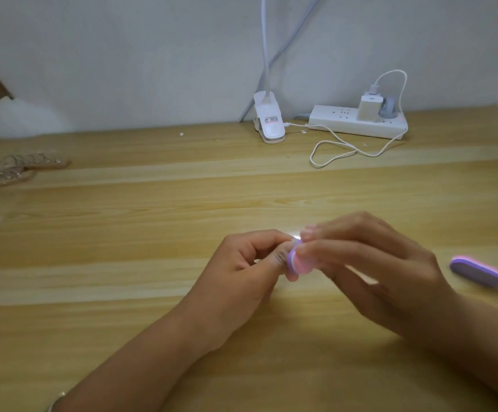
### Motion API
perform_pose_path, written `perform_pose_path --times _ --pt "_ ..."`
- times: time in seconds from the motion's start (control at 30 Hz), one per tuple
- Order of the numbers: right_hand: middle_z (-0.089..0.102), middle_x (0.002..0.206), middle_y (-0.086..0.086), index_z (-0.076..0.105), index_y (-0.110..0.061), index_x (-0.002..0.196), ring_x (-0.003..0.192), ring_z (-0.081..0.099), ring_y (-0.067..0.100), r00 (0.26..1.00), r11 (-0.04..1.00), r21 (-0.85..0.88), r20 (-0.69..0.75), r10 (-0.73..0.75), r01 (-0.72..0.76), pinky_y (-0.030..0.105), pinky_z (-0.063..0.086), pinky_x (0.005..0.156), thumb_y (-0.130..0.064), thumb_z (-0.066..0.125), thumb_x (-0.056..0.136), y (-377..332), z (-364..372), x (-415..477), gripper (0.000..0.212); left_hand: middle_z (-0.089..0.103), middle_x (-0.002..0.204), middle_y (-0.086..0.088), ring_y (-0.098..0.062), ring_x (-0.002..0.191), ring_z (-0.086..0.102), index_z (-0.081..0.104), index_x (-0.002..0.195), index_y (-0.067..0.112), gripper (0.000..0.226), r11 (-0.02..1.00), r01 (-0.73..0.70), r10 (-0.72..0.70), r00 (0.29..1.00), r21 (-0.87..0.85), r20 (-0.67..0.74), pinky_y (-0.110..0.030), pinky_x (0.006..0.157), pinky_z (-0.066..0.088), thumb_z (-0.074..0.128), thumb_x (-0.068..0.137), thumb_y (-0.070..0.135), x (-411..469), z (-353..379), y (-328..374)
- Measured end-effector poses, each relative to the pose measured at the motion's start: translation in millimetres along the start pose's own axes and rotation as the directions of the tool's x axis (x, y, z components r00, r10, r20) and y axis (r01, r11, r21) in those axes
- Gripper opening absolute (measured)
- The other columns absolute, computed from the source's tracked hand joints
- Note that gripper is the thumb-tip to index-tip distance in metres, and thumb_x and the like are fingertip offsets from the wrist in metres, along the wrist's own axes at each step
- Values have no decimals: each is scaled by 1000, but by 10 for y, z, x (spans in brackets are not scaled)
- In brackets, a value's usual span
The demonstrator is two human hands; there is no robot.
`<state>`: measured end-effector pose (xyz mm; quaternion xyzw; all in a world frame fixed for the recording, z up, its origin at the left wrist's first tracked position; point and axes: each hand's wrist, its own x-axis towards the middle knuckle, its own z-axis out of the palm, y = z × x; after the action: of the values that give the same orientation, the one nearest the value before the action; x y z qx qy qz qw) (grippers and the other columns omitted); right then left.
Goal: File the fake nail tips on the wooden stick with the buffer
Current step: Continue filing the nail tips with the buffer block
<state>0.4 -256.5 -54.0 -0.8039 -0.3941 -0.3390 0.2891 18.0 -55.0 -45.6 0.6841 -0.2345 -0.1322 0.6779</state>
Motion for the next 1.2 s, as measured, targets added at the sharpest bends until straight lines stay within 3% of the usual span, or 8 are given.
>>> perform_pose_path --times 0.23,0.33,0.43,0.53,0.8,0.87,1.0,1.2 --pt "70 100 13 73 0 105 99 70 24 999 999 -20 1 37 -37 37 55 86 7 67 87 30 -19 15 20 48 62 0 -4 37 28 66 74 19 25 983 139 -130 988 -118 80 -11 37 23 56 96 28 -13 -25 33" --pt "70 102 13 73 0 105 102 68 22 1000 1000 -10 29 -8 8 34 54 90 8 68 87 -17 -2 2 21 45 60 1 -5 37 25 64 73 19 24 973 177 -163 981 -145 106 -12 37 22 55 93 29 -23 -31 46" --pt "69 101 10 72 -3 106 103 68 17 998 998 -6 9 63 -63 36 55 88 5 66 90 50 -89 15 19 44 60 2 -6 37 23 63 77 15 23 968 196 -175 975 -157 138 -13 36 20 52 93 28 -19 -37 56" --pt "69 103 9 69 -9 111 103 68 18 999 998 37 8 44 -44 33 54 89 2 66 91 -43 -36 16 23 44 58 2 -5 37 23 62 74 19 24 959 215 -187 970 -185 157 -13 35 20 52 94 27 -21 -26 66" --pt "69 102 11 69 -8 110 103 68 19 999 998 36 9 44 -44 33 54 89 3 65 91 -47 -42 23 23 41 59 1 -3 33 25 59 79 16 21 941 261 -221 956 -215 193 -12 33 21 50 93 29 -37 -22 73" --pt "70 102 12 72 -5 108 101 69 23 1000 999 35 26 1 -1 33 54 90 6 67 89 -83 -10 15 23 40 57 2 -3 33 24 59 76 17 21 931 283 -243 952 -231 185 -12 33 19 50 91 30 -42 -14 73" --pt "69 100 11 71 -6 108 101 69 19 997 997 1 8 74 -74 36 55 85 4 66 88 15 -81 25 22 38 58 2 -4 32 22 56 74 18 22 910 326 -276 937 -255 212 -19 35 10 49 91 29 -35 -30 95" --pt "69 101 9 74 -1 104 101 68 20 999 999 -7 25 32 -32 31 53 90 6 67 87 -28 -24 14 19 37 57 1 -4 31 21 56 73 18 24 896 357 -305 927 -266 217 -17 34 10 51 95 25 -34 -39 95"
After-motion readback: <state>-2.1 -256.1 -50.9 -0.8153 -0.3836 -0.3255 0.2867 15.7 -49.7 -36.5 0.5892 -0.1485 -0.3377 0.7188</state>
